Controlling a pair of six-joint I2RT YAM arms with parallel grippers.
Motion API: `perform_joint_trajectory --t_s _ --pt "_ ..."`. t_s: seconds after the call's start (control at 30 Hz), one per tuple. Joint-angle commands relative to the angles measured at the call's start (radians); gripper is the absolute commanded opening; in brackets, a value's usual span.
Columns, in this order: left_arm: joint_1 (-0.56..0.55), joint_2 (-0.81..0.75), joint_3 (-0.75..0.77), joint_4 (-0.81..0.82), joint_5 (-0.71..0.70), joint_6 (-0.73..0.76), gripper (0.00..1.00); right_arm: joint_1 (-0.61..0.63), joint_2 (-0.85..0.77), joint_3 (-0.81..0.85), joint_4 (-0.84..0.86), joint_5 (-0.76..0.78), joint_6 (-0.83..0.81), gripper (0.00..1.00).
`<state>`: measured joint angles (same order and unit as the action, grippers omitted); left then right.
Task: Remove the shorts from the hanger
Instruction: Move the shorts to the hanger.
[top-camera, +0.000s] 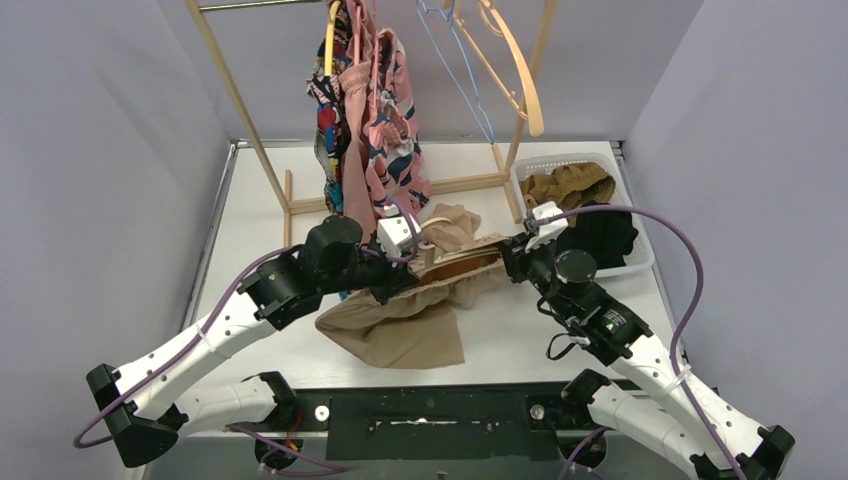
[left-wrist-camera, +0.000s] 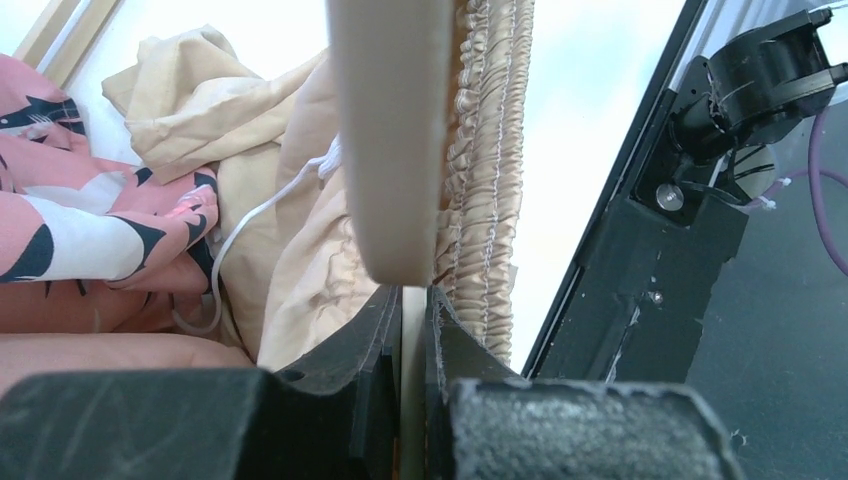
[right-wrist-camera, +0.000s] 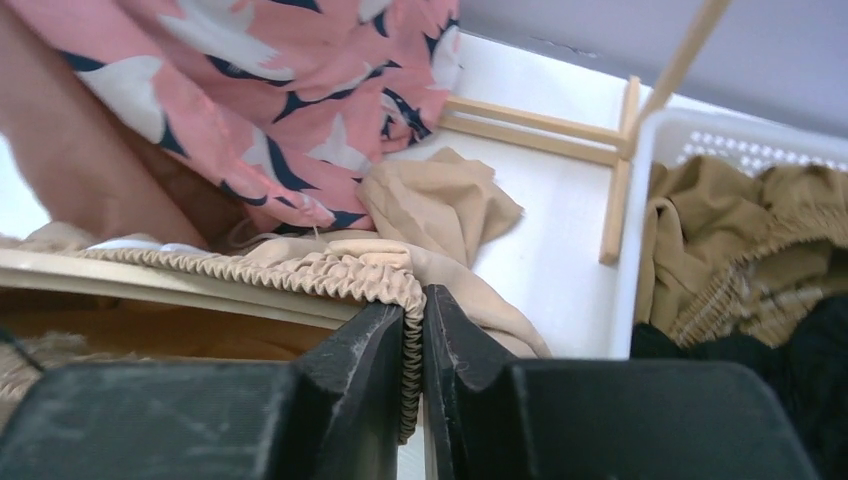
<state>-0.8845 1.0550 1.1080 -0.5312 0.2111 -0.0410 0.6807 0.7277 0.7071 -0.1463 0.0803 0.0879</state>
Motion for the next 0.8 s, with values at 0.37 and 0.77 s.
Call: perform_joint_trajectory --t_s 0.37,0.77 --pt "0.004 -0.181 -0.042 0.113 -0.146 -0.034 0.00 -0.302 0.070 0.003 -0.016 0.028 0.186 0.12" --pt "0.003 -0.160 -0.050 0.147 -0.179 -0.044 0.00 -0.356 0.061 -0.032 0.048 -0.175 0.150 0.21"
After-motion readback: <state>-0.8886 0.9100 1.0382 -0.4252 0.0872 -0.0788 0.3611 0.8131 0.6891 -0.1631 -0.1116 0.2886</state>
